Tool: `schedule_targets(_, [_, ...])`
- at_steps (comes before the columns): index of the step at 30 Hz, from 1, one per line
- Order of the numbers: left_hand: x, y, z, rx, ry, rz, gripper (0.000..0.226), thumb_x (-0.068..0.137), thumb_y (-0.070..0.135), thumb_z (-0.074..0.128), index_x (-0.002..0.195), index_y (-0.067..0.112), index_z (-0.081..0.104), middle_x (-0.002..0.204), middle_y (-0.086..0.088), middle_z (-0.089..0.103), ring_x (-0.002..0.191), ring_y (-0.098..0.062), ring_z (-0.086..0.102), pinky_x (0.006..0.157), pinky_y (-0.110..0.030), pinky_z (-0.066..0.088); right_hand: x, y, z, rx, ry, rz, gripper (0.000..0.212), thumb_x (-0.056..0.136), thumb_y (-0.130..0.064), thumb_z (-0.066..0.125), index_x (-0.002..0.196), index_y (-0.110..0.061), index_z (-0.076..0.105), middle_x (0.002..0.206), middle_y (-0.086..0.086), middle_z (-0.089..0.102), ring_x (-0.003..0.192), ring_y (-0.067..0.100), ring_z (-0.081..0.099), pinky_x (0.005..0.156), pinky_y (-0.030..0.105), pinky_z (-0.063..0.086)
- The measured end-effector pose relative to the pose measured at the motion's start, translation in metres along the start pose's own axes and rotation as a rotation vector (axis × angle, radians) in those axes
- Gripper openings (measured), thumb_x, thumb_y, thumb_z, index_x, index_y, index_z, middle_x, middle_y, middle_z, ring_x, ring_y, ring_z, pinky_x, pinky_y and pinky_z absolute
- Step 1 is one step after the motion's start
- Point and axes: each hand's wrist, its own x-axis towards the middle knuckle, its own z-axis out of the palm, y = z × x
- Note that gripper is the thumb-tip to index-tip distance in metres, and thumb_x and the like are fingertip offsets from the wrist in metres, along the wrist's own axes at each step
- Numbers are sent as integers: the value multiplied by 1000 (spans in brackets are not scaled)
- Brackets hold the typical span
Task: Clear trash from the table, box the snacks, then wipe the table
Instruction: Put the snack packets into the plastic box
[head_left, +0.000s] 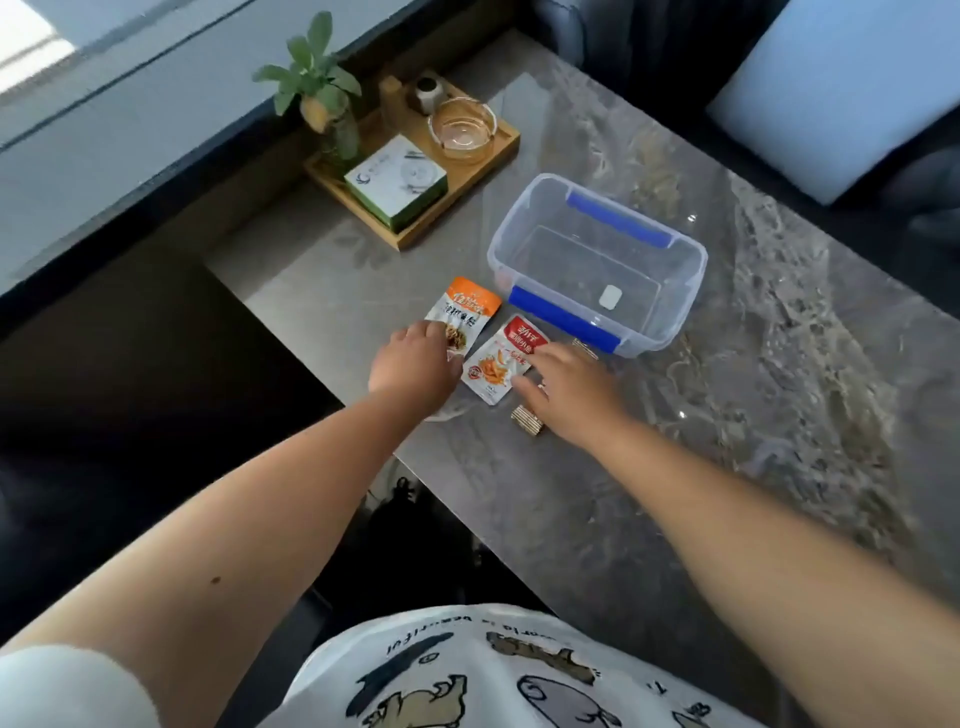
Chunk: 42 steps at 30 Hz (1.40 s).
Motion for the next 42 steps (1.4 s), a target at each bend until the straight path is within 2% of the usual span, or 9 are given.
schedule_targets(6, [68,-3,7,70,-138,125,57,89,51,49,129,11,45,136,-12,47,123,-33,43,93,-45,44,7,-2,-11,67,156,255,37,92,-43,49,107,-12,63,115,6,61,107,24,53,87,37,43])
schedule_targets(11, [92,-16,12,159,-131,217,55,88,50,54,126,12,46,131,-13,45,119,-35,40,88,-45,43,13,13,-40,94,420,473,31,93,-34,48,98,-9,66,101,6,61,96,23,54,80,34,44])
schedule_targets(15, [101,-24,12,101,-179,232,57,85,48,61,125,13,41,124,-17,42,114,-39,45,90,-48,44,25,51,-59,78,570,727,32,91,-34,48,103,-8,64,111,12,56,101,29,53,86,39,45])
schedule_targets(19, [109,-26,9,19,-247,165,69,81,49,67,132,17,33,124,-14,38,110,-39,52,86,-49,46,40,95,-62,181,456,978,44,89,-41,49,119,-9,52,122,15,51,108,34,51,89,41,43])
schedule_targets(21, [111,-25,8,-4,-259,135,72,79,48,70,132,19,31,123,-13,38,105,-39,56,83,-48,47,46,110,-60,354,354,1062,50,88,-48,47,123,-12,48,115,10,56,96,32,60,84,41,48])
schedule_targets(25, [114,-26,8,-35,-253,58,72,74,49,75,127,20,36,118,-11,42,93,-35,60,73,-45,48,56,128,-52,452,281,1058,48,88,-56,35,100,-15,57,91,8,64,78,27,63,63,33,46])
schedule_targets(29, [117,-34,8,-144,-243,-5,55,72,50,76,108,26,42,101,-2,46,66,-16,53,50,-28,42,60,134,-40,515,286,1095,56,91,-55,27,114,-10,52,106,14,60,92,33,59,78,40,48])
schedule_targets(34, [112,-43,-4,-332,-283,-70,33,80,48,69,87,27,46,75,8,59,54,-9,60,37,-21,37,59,136,-30,469,311,1113,55,94,-51,23,110,-7,53,99,16,57,86,32,55,66,34,36])
schedule_targets(42, [92,-16,-82,-736,-21,138,15,87,44,59,83,32,52,78,7,65,62,-1,63,45,-14,44,55,130,-26,419,334,1106,50,96,-49,24,103,-8,53,87,11,53,76,29,50,63,33,33])
